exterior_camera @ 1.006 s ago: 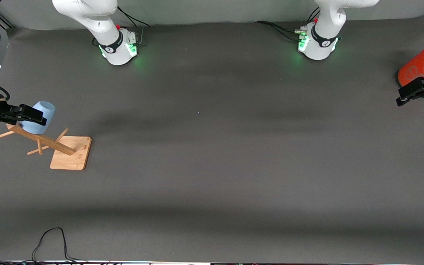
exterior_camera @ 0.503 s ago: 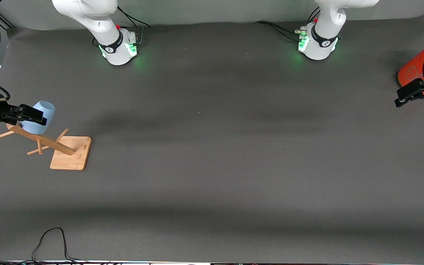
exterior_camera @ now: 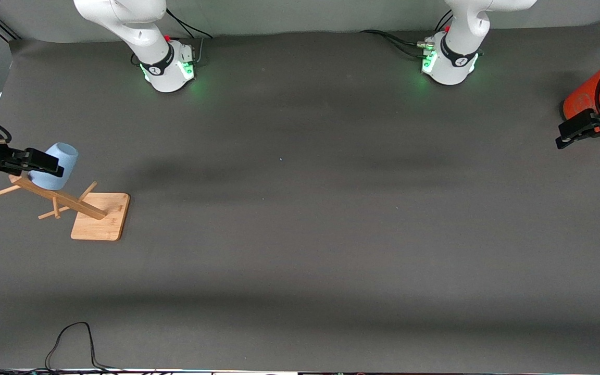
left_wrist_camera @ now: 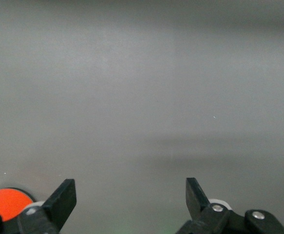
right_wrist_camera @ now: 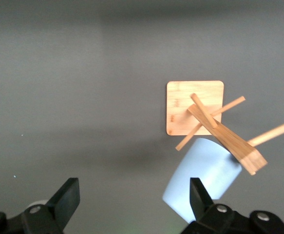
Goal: Rotate and upright cup with both arms
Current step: 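Grasp the light blue cup on the mug tree with the right gripper, then lift the blue cup off the wooden peg with the right gripper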
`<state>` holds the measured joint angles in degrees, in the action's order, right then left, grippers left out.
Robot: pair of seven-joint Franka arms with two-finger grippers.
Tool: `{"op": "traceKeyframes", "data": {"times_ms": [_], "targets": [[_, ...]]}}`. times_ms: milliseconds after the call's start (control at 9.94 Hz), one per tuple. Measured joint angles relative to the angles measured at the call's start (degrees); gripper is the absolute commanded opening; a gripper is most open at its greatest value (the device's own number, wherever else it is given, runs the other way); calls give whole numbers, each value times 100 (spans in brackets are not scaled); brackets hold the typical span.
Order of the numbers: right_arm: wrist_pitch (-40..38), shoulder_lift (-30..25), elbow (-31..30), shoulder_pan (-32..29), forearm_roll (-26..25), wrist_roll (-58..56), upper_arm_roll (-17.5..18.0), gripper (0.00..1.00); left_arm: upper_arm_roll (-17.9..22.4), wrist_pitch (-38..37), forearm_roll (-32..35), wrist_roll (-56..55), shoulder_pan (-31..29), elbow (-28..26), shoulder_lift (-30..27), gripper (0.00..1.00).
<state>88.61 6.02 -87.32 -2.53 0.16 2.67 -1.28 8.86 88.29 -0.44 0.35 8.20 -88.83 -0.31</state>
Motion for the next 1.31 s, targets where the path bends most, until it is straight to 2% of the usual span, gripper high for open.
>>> {"op": "traceKeyframes", "data": {"times_ms": [201, 403, 906, 1107, 1308], "targets": [[-2, -102, -171, -30, -4, 444, -415, 100, -3, 0, 1, 0, 0, 22, 1, 100], [-9, -199, -284, -43, -3, 1290, -630, 100, -4, 0, 1, 0, 1, 28, 1, 100], [-10, -355, -491, -21, -1, 3751, -643, 100, -3, 0, 2, 0, 1, 29, 1, 100], [63, -384, -600, -22, -1, 4074, -675, 100, -1, 0, 3, 0, 1, 29, 2, 100], [544, -557, -1108, -23, -1, 4109, -723, 100, -1, -6, 3, 0, 1, 28, 4, 100]]}}
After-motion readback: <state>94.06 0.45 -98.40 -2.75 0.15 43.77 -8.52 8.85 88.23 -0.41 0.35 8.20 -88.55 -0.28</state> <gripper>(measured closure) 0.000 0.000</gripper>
